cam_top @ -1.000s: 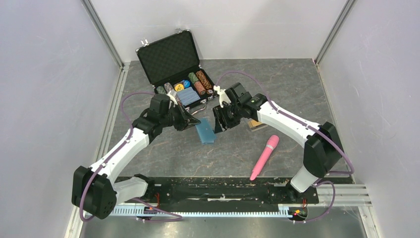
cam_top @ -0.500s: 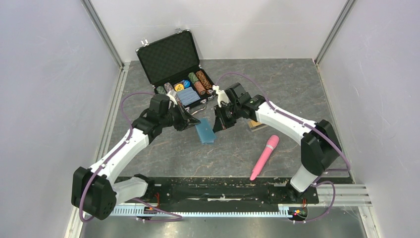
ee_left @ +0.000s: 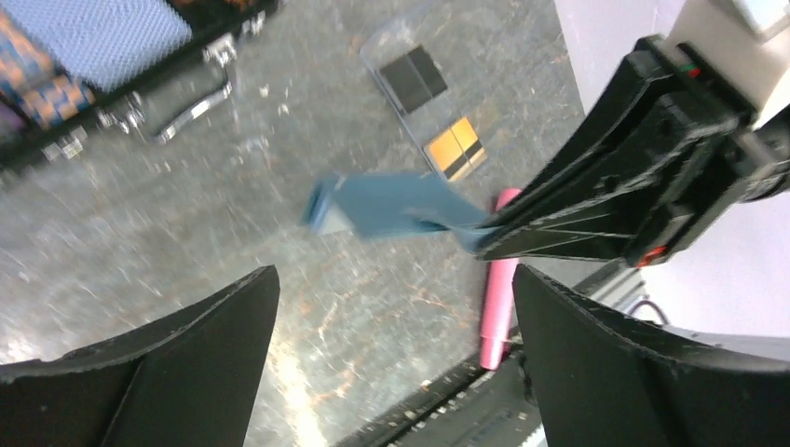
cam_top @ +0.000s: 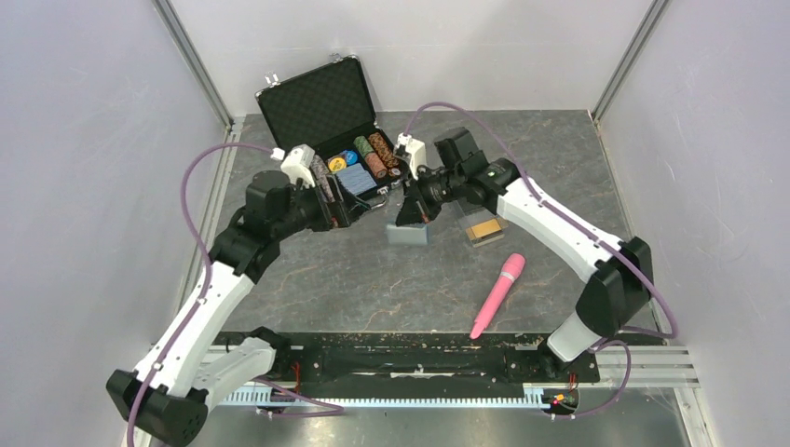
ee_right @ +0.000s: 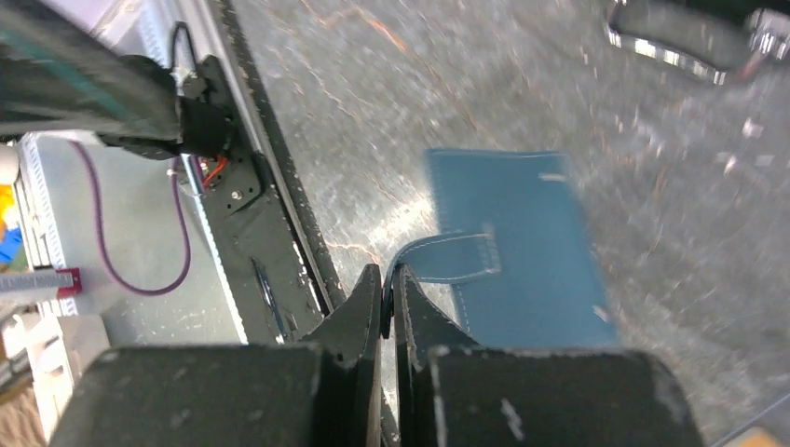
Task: Put the credit cards into the card holder
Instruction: Open the card holder.
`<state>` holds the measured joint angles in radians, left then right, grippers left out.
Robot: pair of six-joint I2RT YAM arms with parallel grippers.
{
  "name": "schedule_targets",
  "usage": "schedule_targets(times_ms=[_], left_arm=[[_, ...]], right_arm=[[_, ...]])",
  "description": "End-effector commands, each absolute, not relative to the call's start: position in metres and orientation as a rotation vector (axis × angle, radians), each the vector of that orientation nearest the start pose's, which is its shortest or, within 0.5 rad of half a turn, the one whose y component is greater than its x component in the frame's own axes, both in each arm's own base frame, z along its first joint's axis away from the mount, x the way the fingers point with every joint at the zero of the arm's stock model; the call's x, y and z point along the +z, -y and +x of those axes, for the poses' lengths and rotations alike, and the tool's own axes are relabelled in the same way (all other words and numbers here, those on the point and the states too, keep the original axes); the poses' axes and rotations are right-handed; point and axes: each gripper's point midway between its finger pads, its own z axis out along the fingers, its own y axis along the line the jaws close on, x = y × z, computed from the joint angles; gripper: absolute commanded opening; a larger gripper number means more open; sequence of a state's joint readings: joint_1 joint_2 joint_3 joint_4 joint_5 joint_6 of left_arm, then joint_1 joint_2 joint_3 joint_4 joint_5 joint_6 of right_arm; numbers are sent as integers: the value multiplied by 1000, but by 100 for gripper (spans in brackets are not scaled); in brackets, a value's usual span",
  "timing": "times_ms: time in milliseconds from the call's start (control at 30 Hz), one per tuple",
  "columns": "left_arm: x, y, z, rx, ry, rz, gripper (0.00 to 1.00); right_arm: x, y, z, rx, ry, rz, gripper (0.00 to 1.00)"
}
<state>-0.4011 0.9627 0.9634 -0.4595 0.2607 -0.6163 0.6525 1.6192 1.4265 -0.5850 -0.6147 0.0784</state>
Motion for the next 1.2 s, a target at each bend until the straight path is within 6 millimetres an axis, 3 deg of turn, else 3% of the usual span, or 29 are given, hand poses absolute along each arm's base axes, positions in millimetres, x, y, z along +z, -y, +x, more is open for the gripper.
schedule_targets(times_ms=[0,167,400,700,933,1167], left_arm=[[270,172,260,-697,-2030,279,100],[266,187,254,-724,-2002,576,100],[257,207,239,-768,-1774,962,100],[260,240,234,-1002,-1629,981,99],[264,251,252,-894,-1576,962,100],[266,262,246,-939,-1559,983,100]], right_arm=[[288,-336,242,1164,-1867,-1211,0],[309,-341,221,1317,-1802,-1293,0],[319,-340,209,1383,-1757,-1348,0],[327,-340,197,1460,-1696,-1386,0],[325,-342,198,1472,-1701,-1387,0],[322,-343,199,1478,-1711,-1385,0]])
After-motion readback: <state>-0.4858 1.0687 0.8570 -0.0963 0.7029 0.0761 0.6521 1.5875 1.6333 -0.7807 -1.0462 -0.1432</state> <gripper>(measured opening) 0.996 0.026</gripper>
